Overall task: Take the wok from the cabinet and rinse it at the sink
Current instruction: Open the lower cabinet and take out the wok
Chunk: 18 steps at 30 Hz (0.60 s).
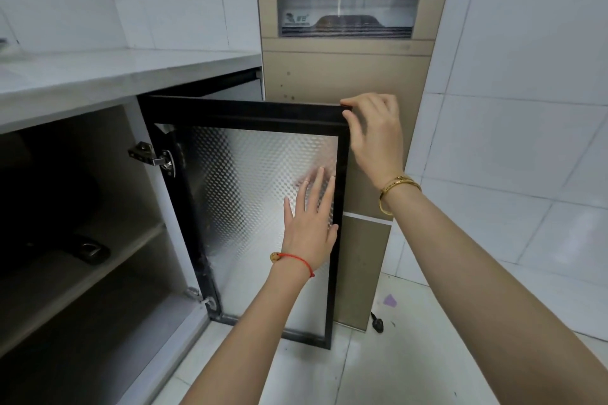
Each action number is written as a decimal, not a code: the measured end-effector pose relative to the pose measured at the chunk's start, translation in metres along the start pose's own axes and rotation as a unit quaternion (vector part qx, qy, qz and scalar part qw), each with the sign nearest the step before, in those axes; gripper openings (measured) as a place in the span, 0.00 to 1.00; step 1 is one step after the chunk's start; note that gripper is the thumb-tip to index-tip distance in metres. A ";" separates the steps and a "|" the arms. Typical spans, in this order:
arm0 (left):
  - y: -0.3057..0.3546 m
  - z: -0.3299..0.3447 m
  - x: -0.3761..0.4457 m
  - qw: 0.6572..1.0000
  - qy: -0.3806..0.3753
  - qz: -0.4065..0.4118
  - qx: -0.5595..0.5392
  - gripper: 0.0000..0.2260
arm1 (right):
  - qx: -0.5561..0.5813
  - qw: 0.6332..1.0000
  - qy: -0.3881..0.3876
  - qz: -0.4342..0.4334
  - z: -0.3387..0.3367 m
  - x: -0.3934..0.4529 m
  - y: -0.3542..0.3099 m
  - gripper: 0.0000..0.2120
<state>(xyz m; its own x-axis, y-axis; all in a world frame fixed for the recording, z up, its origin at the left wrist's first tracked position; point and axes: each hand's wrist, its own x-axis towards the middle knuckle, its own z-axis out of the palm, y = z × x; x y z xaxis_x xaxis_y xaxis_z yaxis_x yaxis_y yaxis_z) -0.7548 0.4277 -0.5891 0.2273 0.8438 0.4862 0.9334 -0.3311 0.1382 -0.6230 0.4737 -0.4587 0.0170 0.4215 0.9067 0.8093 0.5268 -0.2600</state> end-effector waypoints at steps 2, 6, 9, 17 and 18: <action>-0.001 -0.001 -0.001 1.000 -0.010 0.002 0.004 0.38 | 0.003 1.000 -0.003 0.002 -0.001 0.000 -0.001 0.09; -0.001 -0.007 -0.004 1.000 -0.022 0.006 -0.008 0.37 | 0.014 1.000 -0.006 0.011 -0.004 -0.002 -0.005 0.09; -0.002 -0.014 -0.011 0.999 -0.035 0.008 -0.028 0.34 | 0.033 0.999 -0.012 0.025 -0.008 -0.004 -0.011 0.09; -0.018 -0.038 -0.041 0.999 -0.017 -0.018 -0.034 0.28 | 0.078 0.995 -0.032 0.057 -0.028 -0.009 -0.032 0.10; -0.021 -0.043 -0.046 0.999 -0.013 -0.023 -0.037 0.28 | 0.078 0.995 -0.031 0.052 -0.030 -0.010 -0.036 0.11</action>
<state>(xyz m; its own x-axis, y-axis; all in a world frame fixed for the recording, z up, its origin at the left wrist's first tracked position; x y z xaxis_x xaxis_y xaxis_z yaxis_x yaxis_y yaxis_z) -0.7963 0.3777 -0.5771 0.1922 0.8689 0.4561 0.9204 -0.3208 0.2233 -0.6350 0.4287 -0.4485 0.0555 0.5212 0.8516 0.7039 0.5845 -0.4036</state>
